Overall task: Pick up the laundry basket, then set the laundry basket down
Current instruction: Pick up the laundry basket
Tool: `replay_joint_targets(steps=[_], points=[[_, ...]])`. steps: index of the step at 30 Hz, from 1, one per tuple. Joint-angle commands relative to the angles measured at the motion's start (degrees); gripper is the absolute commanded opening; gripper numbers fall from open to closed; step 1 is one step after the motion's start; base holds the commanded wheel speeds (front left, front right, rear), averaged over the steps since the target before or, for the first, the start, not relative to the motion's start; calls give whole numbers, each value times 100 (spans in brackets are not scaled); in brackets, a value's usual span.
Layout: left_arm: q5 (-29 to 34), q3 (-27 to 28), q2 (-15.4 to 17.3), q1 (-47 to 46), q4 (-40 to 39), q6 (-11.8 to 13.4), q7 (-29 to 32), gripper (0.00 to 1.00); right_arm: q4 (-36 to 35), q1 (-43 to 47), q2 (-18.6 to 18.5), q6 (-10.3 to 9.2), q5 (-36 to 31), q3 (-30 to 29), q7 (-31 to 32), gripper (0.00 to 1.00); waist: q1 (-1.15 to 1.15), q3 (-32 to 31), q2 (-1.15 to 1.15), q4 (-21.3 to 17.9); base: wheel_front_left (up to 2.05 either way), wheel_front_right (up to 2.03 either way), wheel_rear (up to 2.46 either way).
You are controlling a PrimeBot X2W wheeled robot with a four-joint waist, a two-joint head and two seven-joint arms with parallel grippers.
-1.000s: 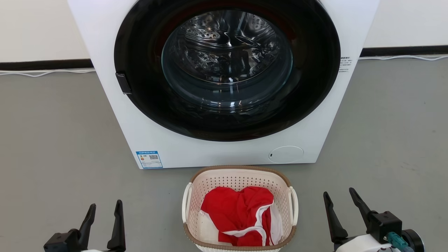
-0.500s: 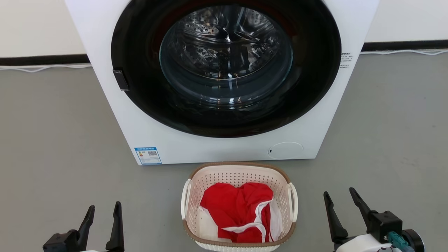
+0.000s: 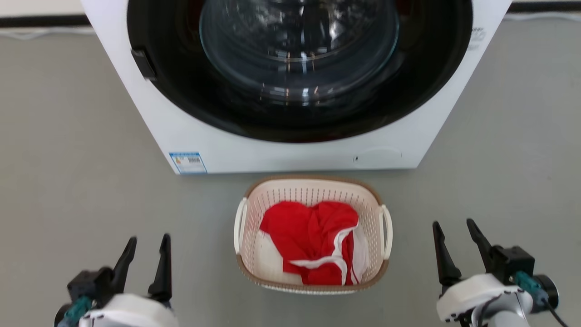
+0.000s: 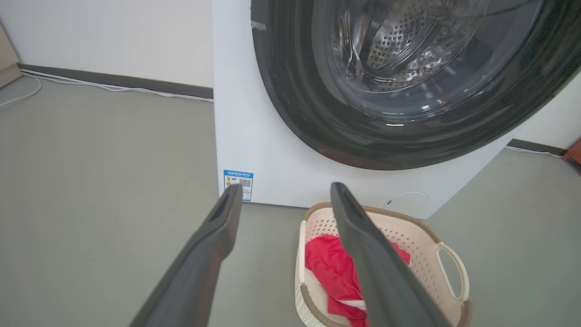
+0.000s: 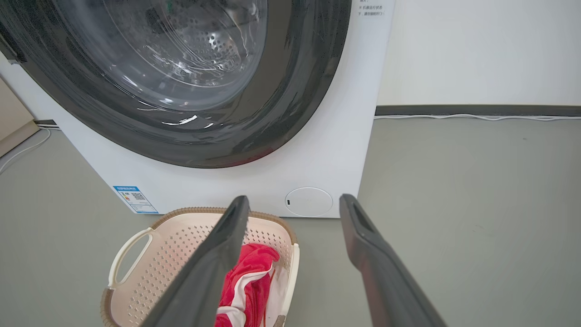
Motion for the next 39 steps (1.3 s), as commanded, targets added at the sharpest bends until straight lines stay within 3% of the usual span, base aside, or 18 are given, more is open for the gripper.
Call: replay_joint_targets(steps=[1, 20, 39], points=[[-51, 118, 97, -299, -90, -15, -60, 100, -74, -210, -35, 35, 0, 152, -81, 100, 0, 216, 0, 17, 0, 0, 0], [-894, -1139, 213, -2582, 1422, -15, -60, 100, 1573, -2205, -35, 35, -205, -4, -81, 100, 0, 2275, 0, 186, 0, 0, 0], [-1164, -1832, 317, -3728, 2317, -15, -60, 100, 1968, -2941, -35, 35, -92, 96, -81, 100, 0, 3324, 0, -27, 0, 0, 0]])
